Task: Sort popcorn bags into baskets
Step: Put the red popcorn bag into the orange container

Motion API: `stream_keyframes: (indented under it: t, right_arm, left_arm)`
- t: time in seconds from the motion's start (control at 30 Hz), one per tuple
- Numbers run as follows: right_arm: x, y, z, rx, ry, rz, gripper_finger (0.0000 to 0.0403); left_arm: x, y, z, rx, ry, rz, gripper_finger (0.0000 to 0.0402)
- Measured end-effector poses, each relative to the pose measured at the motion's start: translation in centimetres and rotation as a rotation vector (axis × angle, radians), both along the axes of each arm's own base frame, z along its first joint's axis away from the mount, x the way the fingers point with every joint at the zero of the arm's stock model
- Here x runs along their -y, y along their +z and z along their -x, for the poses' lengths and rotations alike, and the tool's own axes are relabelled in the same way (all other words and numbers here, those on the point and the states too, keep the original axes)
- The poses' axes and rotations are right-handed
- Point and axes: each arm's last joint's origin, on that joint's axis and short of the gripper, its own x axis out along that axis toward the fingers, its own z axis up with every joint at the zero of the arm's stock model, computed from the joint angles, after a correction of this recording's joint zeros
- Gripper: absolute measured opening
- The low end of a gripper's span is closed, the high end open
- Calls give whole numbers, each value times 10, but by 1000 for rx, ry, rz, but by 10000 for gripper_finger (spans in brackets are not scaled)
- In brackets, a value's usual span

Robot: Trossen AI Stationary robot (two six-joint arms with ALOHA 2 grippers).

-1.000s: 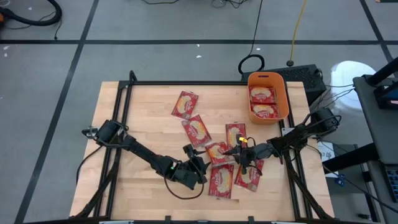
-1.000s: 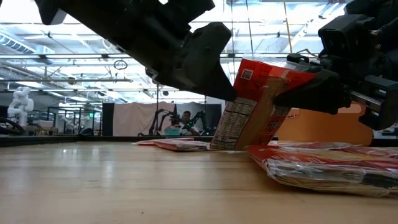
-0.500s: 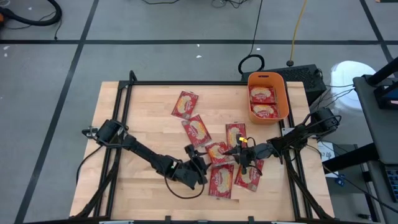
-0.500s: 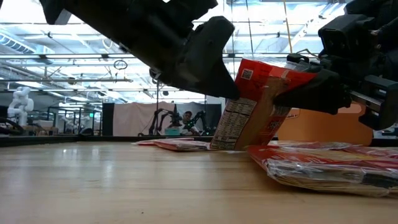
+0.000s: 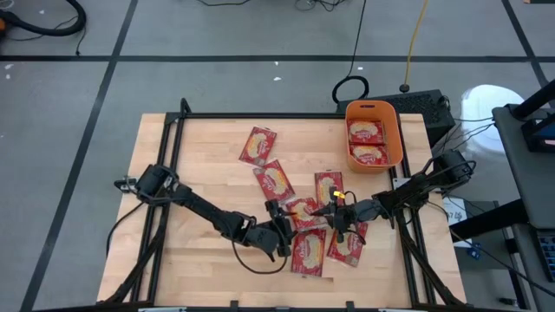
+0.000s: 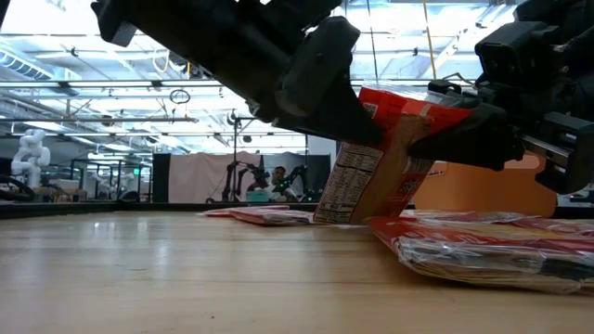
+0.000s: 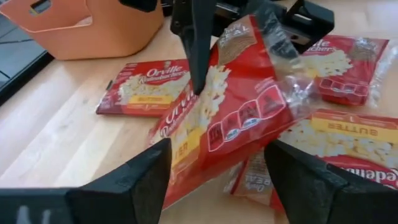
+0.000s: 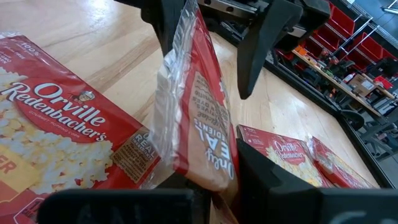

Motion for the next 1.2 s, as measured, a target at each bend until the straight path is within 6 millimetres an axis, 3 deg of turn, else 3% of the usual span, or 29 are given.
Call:
stream_keyframes:
  t: [0.37, 0.67, 0.9, 1.2]
  right_arm:
    - [0, 0, 0, 1, 0, 0, 38]
    - [0, 0, 0, -6, 3, 1, 38]
    - [-1, 0, 0, -5, 7, -24, 41]
    - [-2, -1, 1, -10, 4, -23, 91]
  left_arm:
    - [1, 3, -3, 14, -65, -33, 148]
    - [2, 5, -3, 21, -90, -62, 19]
    - [7, 5, -2, 25, -102, -61, 29]
    - [9, 6, -1, 31, -115, -54, 17]
